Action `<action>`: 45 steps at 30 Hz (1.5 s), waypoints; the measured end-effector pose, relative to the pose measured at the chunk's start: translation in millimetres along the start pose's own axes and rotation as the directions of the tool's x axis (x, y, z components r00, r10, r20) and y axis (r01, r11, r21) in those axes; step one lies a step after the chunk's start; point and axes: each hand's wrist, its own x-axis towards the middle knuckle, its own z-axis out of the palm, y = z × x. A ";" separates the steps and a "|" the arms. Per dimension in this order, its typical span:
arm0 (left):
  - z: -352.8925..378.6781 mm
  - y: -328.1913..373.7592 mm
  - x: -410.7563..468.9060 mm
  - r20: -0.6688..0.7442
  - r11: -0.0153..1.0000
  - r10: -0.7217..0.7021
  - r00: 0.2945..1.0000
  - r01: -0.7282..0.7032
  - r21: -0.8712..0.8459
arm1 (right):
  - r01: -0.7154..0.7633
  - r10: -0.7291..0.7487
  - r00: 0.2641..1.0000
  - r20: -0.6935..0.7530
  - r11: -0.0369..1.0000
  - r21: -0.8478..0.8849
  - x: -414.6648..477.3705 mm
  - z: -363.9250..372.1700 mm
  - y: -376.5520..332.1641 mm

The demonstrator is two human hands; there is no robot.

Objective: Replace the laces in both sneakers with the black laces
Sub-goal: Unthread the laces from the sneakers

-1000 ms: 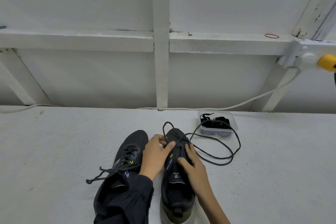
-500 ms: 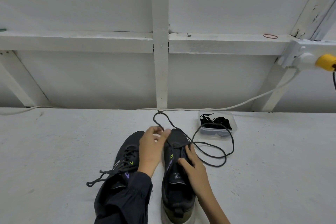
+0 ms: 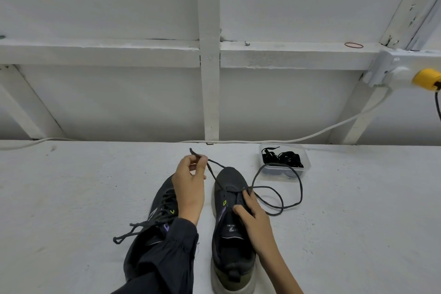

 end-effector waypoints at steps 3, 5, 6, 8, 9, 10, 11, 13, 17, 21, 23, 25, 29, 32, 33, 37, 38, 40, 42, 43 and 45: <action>3.3 -18.8 -13.0 0.150 0.987 -0.141 0.979 0.128 0.094 | 0.003 -0.003 1.000 0.001 1.000 0.005 0.9 1.2 0.4; 7.3 -36.3 -24.3 0.242 0.973 -0.186 0.952 0.143 0.183 | -0.004 0.004 1.000 0.003 1.000 0.010 1.2 1.3 -0.1; 8.5 -42.0 -28.0 0.262 0.965 -0.193 0.946 0.134 0.226 | -0.010 0.010 1.000 0.003 1.000 0.015 0.8 1.3 -1.1; 9.3 -43.4 -26.6 0.234 0.956 -0.175 0.956 0.108 0.273 | -0.016 0.016 1.000 -0.003 1.000 0.017 -0.7 1.7 -3.9; 8.4 -39.1 -23.1 0.197 0.963 -0.149 0.969 0.097 0.252 | -0.015 0.016 1.000 -0.011 1.000 0.014 -2.0 1.9 -5.2; 6.4 -32.1 -18.4 0.143 0.976 -0.113 0.983 0.083 0.203 | -0.014 0.014 1.000 -0.013 1.000 0.009 -2.7 2.1 -5.6; 4.2 -22.4 -12.6 0.075 0.989 -0.067 0.995 0.056 0.136 | -0.012 0.012 1.000 -0.011 1.000 0.012 -3.2 2.4 -6.1; 0.7 -4.6 -2.0 -0.045 1.000 0.011 0.999 -0.010 0.016 | -0.003 0.003 1.000 -0.010 1.000 0.016 -2.4 1.7 -4.7; 2.0 2.0 0.5 -0.032 0.998 -0.019 0.999 0.017 -0.064 | 0.003 -0.003 1.000 0.000 0.999 0.045 -3.9 0.3 -5.5; 9.5 -29.6 -20.6 0.186 0.976 -0.209 0.960 0.194 0.097 | 0.001 -0.001 1.000 -0.001 0.999 0.042 -3.0 1.0 -6.1; 12.0 -43.3 -29.8 0.225 0.965 -0.213 0.951 0.169 0.198 | -0.016 0.016 1.000 -0.004 0.998 0.052 -2.5 1.3 -7.4; 11.4 -46.9 -29.7 0.205 0.958 -0.196 0.959 0.142 0.249 | -0.004 0.004 1.000 -0.011 1.000 0.022 -3.9 2.0 -8.7; 5.5 -29.9 -15.9 0.085 0.985 -0.093 0.992 0.079 0.155 | -0.007 0.007 1.000 0.008 1.000 0.031 -6.0 1.4 -11.1; 1.8 -10.8 -7.8 -0.087 1.000 -0.015 0.996 0.014 -0.010 | -0.011 0.011 1.000 0.007 0.999 0.044 -5.6 0.8 -10.0; 1.3 -7.3 -6.4 -0.116 0.999 -0.010 0.993 0.004 -0.047 | -0.016 0.016 1.000 0.003 0.999 0.036 -5.5 0.9 -9.6; 2.0 -12.3 -12.3 -0.031 0.993 -0.087 0.996 0.084 -0.083 | -0.015 0.015 1.000 0.012 0.999 0.031 -5.9 1.1 -9.9; 3.5 -17.9 -16.8 0.029 0.989 -0.130 0.991 0.132 -0.066 | -0.015 0.015 1.000 0.001 1.000 0.022 -5.7 1.4 -9.7; 7.2 -32.5 -26.2 0.150 0.984 -0.177 0.973 0.177 0.015 | -0.015 0.015 1.000 -0.016 1.000 0.009 -5.0 2.5 -9.2; 10.2 -42.8 -31.7 0.213 0.982 -0.172 0.962 0.150 0.118 | -0.010 0.010 1.000 -0.011 1.000 0.012 -5.0 2.9 -10.4; 10.8 -43.5 -32.2 0.215 0.979 -0.161 0.963 0.129 0.157 | -0.013 0.013 1.000 -0.005 1.000 0.006 -5.4 2.7 -11.3; 10.7 -40.0 -27.5 0.178 0.982 -0.122 0.976 0.093 0.163 | -0.018 0.018 1.000 -0.003 1.000 0.005 -6.4 1.6 -12.8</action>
